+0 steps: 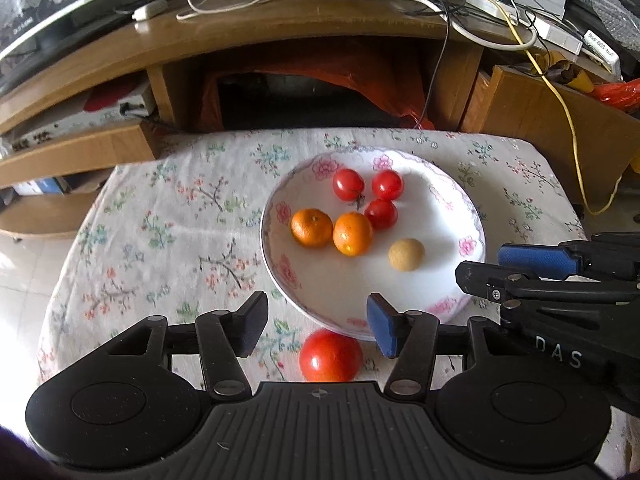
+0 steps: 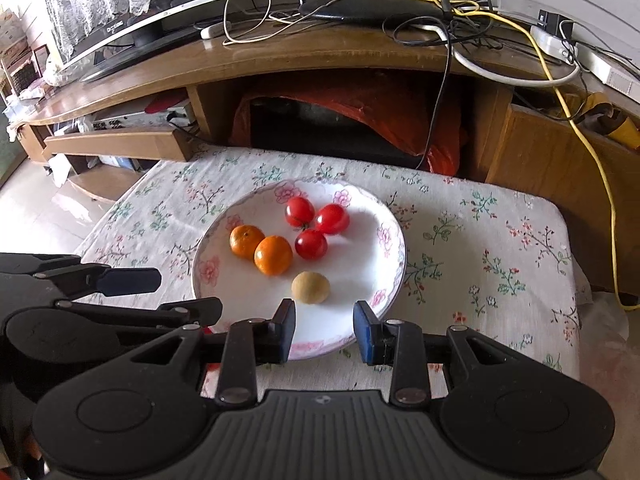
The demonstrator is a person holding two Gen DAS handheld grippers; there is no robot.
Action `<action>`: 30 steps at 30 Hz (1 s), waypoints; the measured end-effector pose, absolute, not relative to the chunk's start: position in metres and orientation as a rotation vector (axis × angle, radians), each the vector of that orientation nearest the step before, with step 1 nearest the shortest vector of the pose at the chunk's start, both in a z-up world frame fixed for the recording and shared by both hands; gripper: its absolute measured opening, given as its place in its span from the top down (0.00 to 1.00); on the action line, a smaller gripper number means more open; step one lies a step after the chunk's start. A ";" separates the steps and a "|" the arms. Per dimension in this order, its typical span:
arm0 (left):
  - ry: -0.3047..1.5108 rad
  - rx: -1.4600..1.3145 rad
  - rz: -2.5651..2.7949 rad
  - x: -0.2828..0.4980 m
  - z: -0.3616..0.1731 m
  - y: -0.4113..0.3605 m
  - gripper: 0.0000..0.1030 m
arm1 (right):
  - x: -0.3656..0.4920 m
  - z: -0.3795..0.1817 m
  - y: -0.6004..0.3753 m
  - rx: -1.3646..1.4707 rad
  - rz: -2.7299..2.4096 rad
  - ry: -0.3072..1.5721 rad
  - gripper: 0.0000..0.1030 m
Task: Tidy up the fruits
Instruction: 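Withdraw both tools from the bowl toward the remaining fruit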
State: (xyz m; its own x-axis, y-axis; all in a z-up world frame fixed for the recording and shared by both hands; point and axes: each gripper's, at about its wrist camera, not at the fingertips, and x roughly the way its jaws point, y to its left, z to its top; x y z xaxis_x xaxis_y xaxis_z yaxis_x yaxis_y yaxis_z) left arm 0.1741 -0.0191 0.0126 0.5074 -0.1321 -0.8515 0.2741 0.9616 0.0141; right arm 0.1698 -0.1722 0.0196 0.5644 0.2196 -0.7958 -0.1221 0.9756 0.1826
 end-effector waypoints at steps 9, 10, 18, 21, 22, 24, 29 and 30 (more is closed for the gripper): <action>1.046 0.155 -0.265 0.163 0.004 -0.020 0.37 | 0.149 0.021 -0.173 0.123 0.207 0.965 0.67; 1.052 0.158 -0.269 0.163 0.002 -0.021 0.36 | 0.147 0.020 -0.173 0.124 0.206 0.968 0.67; 1.096 0.149 -0.271 0.169 -0.014 -0.025 0.36 | 0.140 0.017 -0.176 0.136 0.218 0.985 0.67; 1.110 0.142 -0.263 0.172 -0.020 -0.024 0.37 | 0.140 0.017 -0.174 0.137 0.224 0.985 0.67; 1.112 0.141 -0.258 0.174 -0.021 -0.024 0.38 | 0.140 0.017 -0.174 0.138 0.227 0.985 0.67; 1.121 0.138 -0.252 0.175 -0.025 -0.024 0.45 | 0.139 0.017 -0.173 0.139 0.235 0.987 0.67; 1.151 0.155 -0.243 0.173 -0.033 -0.022 0.52 | 0.138 0.015 -0.170 0.130 0.249 0.999 0.67; 1.152 0.149 -0.246 0.173 -0.032 -0.021 0.52 | 0.137 0.015 -0.170 0.127 0.253 1.002 0.67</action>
State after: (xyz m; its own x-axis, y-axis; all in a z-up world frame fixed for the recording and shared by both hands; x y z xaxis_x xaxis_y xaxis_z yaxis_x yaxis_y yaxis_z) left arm 0.1727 -0.0209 -0.0319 0.3842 -0.1157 -0.9160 0.2683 0.9633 -0.0091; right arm 0.1368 -0.1700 0.0151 0.5123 0.2677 -0.8160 -0.1516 0.9634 0.2209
